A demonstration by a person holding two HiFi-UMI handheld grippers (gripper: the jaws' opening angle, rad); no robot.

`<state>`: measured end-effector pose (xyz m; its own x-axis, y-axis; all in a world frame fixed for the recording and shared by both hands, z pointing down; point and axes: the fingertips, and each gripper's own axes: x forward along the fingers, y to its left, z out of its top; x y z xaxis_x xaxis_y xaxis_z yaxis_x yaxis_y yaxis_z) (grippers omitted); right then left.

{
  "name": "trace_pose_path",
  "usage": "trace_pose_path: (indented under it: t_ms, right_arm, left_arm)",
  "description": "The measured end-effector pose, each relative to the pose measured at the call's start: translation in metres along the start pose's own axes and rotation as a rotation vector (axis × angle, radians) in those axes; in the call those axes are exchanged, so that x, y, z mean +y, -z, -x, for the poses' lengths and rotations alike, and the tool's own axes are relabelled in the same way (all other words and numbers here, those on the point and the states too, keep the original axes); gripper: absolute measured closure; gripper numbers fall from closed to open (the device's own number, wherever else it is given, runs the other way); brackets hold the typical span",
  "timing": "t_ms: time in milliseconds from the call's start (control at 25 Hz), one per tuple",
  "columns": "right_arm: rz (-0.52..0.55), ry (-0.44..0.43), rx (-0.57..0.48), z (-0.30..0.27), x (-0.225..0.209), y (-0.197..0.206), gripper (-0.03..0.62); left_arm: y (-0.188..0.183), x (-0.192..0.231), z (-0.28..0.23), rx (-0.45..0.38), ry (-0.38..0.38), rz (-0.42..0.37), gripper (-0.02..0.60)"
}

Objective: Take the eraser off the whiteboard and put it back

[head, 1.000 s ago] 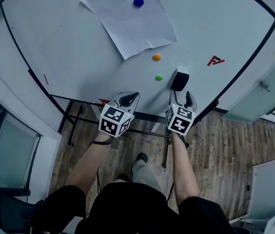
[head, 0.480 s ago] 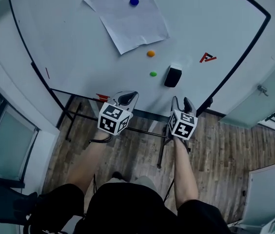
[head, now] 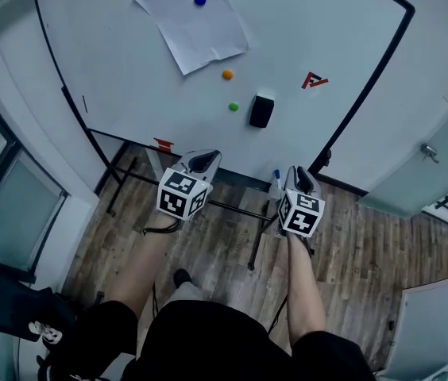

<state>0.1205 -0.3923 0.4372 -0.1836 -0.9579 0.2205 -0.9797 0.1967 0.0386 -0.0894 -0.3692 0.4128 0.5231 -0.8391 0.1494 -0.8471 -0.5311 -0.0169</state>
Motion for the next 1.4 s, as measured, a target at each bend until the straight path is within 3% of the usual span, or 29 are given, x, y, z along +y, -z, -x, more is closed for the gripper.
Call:
trace_pose_path:
  t_ms: [320,680,1400]
  right_arm:
    - [0.01,-0.044,0.0,0.055,-0.019,0.017,0.556]
    - [0.041,-0.093,0.022,0.097,-0.015,0.039,0.569]
    - [0.06,-0.18,0.007,0.128,-0.013,0.046,0.571]
  left_arm:
    - [0.002,-0.049,0.033,-0.006,-0.043,0.02,0.569]
    - [0.011,-0.088,0.054,-0.014,-0.042,0.036,0.569]
    - [0.015,-0.119,0.068,-0.015,-0.056,0.031,0.569]
